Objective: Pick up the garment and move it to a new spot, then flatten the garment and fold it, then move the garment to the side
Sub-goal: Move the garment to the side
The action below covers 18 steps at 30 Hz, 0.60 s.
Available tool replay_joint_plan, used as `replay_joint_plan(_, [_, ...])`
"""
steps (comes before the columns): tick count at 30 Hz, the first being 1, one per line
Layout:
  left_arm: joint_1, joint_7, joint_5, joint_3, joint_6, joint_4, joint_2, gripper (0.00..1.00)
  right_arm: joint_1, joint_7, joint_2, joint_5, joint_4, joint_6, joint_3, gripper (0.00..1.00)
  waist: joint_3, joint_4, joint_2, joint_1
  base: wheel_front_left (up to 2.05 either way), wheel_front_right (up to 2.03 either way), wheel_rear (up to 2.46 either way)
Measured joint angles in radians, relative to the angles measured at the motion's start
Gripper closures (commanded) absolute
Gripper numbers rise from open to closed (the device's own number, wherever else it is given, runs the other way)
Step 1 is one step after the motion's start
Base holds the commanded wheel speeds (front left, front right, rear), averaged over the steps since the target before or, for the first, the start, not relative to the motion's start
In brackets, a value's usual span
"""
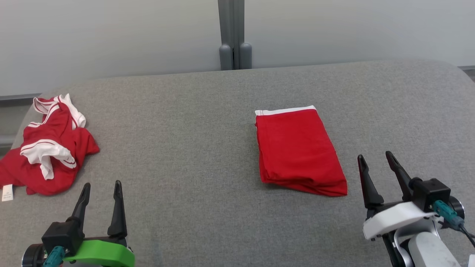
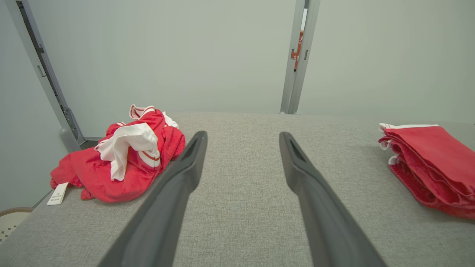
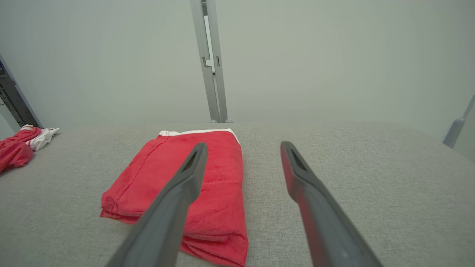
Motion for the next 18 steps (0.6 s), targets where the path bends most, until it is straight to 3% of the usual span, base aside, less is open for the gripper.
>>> replay_joint_plan(10, [-0.060, -0.012, 0.000, -0.036, 0.000, 0.026, -0.012, 0.00, -0.273, 0.029, -0.059, -0.009, 0.178, 0.000, 0.068, 0.00, 0.070, 0.038, 0.0000, 0.0000, 0.00, 0.00, 0.00])
replay_joint_plan(18, [-0.117, -0.022, -0.004, -0.064, 0.000, 0.056, -0.030, 0.00, -0.429, 0.050, -0.084, -0.021, 0.425, 0.000, 0.128, 0.00, 0.149, 0.084, 0.0000, 0.0000, 0.00, 0.00, 0.00])
